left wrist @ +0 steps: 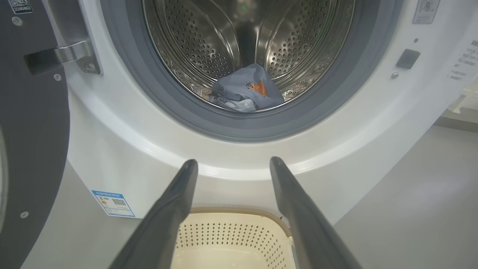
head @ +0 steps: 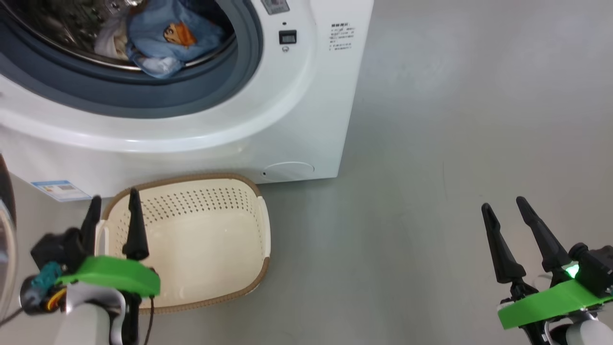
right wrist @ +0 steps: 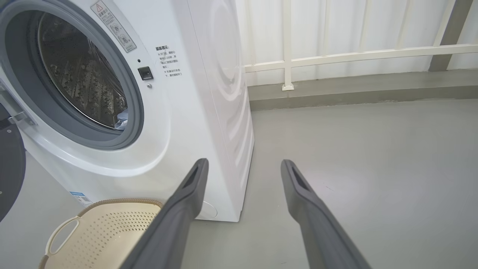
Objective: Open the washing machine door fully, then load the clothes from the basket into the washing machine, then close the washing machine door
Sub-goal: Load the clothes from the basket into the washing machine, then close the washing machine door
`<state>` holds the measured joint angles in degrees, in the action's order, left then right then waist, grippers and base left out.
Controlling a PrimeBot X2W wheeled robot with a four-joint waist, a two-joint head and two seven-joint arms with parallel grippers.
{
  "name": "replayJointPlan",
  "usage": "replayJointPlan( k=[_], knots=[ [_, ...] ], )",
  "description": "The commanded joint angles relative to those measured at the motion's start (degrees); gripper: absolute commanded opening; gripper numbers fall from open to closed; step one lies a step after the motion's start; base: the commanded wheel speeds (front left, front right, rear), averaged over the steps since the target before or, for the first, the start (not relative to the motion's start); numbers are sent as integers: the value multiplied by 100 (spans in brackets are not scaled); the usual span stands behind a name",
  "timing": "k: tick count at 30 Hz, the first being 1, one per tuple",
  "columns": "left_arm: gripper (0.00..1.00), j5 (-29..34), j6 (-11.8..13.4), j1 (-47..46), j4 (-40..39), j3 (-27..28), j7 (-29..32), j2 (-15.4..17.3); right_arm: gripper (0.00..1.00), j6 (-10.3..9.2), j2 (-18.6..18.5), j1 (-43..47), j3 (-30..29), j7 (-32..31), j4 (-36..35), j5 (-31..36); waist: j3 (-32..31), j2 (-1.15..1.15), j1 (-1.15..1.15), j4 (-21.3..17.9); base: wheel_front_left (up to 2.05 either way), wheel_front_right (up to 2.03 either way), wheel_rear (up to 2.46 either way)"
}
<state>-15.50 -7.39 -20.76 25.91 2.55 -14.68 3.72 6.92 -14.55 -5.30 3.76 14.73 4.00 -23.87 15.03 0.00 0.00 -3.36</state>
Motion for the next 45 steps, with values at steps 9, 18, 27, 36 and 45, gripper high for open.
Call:
replayJointPlan(
  k=[9, 18, 27, 36, 45],
  knots=[
    [100, -102, -10, 797, -585, 262, -32, 82, 100, 57, -149, 419, 9, 27, -91, -30, -490, 0, 0, 81, 0, 0, 0],
    [100, -109, -10, 1630, -1139, 331, -32, 13, 100, 57, -139, 841, -183, 27, -125, -19, -846, 0, 0, 79, 0, 0, 0],
    [100, -175, -10, 1944, -1423, 380, -32, -38, 100, 57, -127, 973, -229, 27, -156, -7, -916, 0, 0, 123, 0, 0, 0],
    [100, -124, -10, 1923, -1492, 418, -32, -53, 100, 57, -103, 928, -208, 27, -144, -2, -901, 0, 0, 115, 0, 0, 0],
    [100, -118, -10, 1914, -1526, 398, -32, -63, 100, 57, -68, 920, -193, 27, -137, 13, -916, 0, 0, 135, 0, 0, 0]
  ],
)
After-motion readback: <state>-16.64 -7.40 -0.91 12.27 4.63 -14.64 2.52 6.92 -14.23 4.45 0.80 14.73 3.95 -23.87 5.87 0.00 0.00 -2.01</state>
